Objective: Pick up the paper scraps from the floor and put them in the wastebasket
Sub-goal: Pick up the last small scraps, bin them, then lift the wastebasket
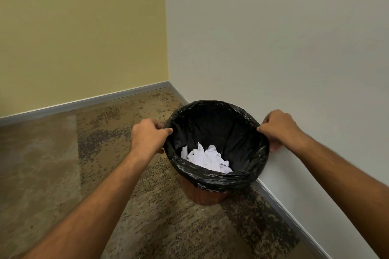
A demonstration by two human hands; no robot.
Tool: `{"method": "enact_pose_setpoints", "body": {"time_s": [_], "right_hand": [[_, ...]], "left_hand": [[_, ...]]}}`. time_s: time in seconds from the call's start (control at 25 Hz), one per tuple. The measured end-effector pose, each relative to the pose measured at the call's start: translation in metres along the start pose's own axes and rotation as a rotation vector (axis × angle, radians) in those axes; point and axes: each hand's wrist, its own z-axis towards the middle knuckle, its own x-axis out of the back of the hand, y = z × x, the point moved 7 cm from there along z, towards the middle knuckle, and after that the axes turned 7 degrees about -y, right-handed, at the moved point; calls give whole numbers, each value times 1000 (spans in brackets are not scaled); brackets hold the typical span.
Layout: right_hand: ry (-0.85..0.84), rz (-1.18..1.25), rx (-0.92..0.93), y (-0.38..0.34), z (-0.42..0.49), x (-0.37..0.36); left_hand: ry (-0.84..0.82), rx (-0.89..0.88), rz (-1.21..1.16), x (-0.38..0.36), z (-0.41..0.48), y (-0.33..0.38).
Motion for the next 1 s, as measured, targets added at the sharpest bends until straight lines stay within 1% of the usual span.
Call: {"method": "enact_pose_setpoints", "body": {"time_s": [0.2,0.28,0.4,0.48,0.52,0.6,0.68,0.72,0.88,1.0], "right_hand": [[-86,101,-55,-2,-1,2],[-74,295,-70,-3,-6,1],[11,670,-46,-11,-27,1],[15,839,-39,-21,-51,1],[0,875,-29,-30,-63,2],[28,894,-2,-49,-82,17],[49,855,18,-74,-99,35],[21,828,31,-90,-109,41],[6,890,68,-138,-143,95],[-26,920,63,-175,-166,129]], "left_hand": [[-25,45,-125,12,7,4],[-26,35,-138,28,10,13],[20,40,-154,59,6,17],[55,43,-176,85,-4,21],[74,45,-193,98,-10,24],[125,7,-157,118,-18,36],[201,-8,-104,144,-31,45],[225,18,-100,161,-40,46],[215,83,-163,217,-64,69],[198,110,-203,263,-78,97]]}}
